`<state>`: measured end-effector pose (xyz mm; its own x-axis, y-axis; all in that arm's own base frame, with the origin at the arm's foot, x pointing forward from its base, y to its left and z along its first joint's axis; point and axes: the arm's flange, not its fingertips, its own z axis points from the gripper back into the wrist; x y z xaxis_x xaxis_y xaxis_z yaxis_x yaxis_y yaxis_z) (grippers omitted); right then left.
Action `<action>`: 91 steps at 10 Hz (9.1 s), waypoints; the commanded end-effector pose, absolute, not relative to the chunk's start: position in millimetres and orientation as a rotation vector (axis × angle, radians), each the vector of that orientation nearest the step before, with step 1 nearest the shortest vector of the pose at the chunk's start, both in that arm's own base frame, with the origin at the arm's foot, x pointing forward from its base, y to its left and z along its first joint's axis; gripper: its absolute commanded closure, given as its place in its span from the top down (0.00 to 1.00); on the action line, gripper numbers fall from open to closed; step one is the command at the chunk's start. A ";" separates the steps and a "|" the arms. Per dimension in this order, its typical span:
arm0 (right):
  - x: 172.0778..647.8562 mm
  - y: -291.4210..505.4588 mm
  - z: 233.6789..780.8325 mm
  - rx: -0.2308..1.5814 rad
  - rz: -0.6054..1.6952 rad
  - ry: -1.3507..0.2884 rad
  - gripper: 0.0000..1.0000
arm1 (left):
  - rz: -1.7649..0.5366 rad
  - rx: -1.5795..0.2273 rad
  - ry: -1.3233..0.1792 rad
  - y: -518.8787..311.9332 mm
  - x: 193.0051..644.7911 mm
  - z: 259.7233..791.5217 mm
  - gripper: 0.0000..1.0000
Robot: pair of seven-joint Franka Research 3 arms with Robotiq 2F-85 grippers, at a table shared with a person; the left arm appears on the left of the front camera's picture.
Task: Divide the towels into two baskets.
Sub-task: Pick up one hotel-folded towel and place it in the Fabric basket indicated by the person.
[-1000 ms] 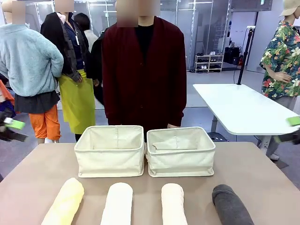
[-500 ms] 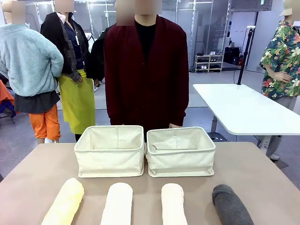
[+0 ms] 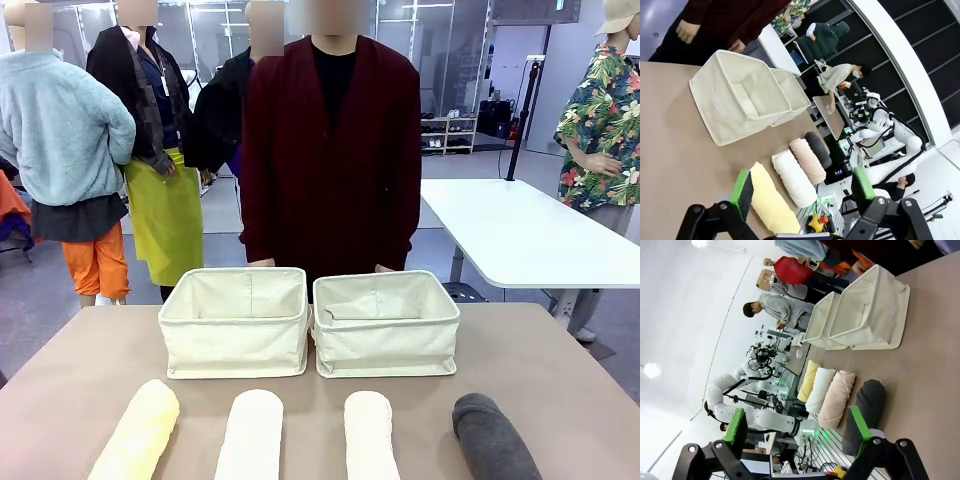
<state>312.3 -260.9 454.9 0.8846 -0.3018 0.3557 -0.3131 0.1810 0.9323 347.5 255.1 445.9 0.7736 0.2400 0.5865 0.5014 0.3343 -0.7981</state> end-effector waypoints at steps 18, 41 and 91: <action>309.7 -259.8 456.0 1.422 0.015 -0.535 1.00 | -0.315 -0.745 -0.487 103.3 337.1 469.0 1.00; 309.7 -259.8 456.0 1.422 0.015 -0.535 1.00 | -0.425 -0.209 -0.068 -54.8 246.4 302.2 1.00; 309.7 -259.8 456.0 1.422 0.015 -0.535 1.00 | -1.910 0.290 -0.166 -202.1 485.8 551.3 0.32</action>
<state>312.4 -260.0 453.4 0.8893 -0.2967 0.3480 -0.3083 0.1730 0.9354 451.3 -199.9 548.5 -0.3218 -0.9461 -0.0361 0.9190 -0.3213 0.2285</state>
